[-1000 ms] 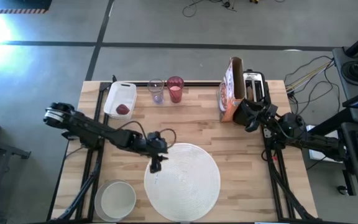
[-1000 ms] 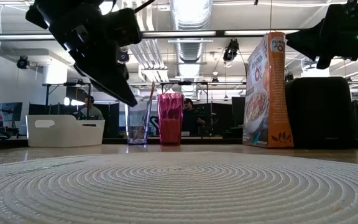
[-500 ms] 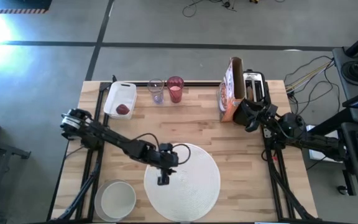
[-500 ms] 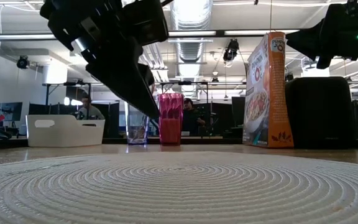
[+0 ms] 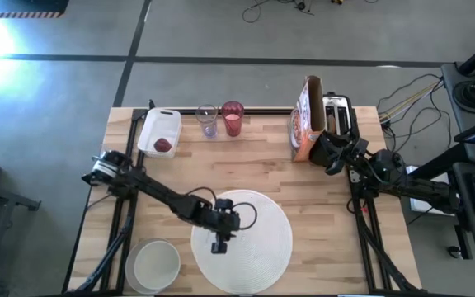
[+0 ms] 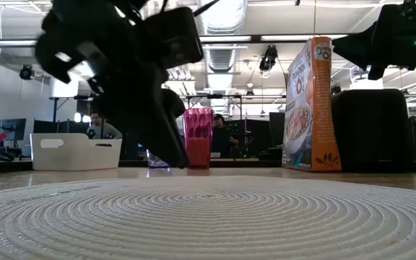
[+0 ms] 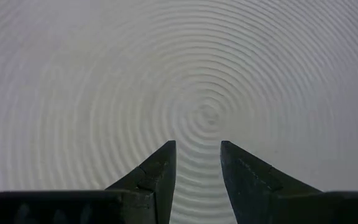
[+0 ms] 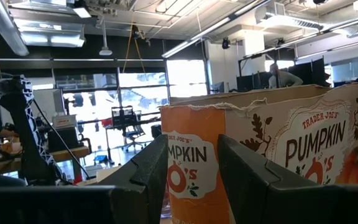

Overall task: Arrange a breakfast setting
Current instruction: Move the white table mat to the center of the table

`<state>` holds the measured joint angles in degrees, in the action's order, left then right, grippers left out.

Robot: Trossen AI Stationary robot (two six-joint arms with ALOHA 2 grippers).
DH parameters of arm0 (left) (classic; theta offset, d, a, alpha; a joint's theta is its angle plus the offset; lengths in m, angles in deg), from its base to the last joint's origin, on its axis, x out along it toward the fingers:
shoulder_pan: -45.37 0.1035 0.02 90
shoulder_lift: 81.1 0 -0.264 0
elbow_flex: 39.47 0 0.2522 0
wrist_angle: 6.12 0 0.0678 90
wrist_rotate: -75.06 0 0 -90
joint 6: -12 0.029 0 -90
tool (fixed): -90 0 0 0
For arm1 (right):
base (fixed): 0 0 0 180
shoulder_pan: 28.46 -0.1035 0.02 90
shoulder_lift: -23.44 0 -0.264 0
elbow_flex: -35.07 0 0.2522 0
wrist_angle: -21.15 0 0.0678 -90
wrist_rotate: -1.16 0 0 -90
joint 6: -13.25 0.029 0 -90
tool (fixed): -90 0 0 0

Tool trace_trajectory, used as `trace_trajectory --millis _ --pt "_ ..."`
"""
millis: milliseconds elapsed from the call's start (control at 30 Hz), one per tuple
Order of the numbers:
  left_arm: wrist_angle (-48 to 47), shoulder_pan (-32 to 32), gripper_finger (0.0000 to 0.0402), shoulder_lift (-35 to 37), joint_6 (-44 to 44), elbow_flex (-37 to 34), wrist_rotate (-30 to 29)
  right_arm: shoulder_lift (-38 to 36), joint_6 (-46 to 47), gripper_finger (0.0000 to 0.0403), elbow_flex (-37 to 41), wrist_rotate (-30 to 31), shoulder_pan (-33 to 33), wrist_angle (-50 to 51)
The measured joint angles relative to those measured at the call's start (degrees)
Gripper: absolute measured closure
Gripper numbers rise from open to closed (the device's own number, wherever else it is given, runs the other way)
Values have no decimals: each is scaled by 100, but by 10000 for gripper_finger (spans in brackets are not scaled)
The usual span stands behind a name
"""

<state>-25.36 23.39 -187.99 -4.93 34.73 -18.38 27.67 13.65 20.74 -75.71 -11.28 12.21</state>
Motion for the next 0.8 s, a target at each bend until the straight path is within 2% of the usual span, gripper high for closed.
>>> trace_trajectory --millis 367,800 --pt "53 -596 292 -62 139 -2 -260 0 0 275 -1 0 -1 2" --pt "296 -635 292 -542 225 19 -398 0 0 275 0 0 -1 0"
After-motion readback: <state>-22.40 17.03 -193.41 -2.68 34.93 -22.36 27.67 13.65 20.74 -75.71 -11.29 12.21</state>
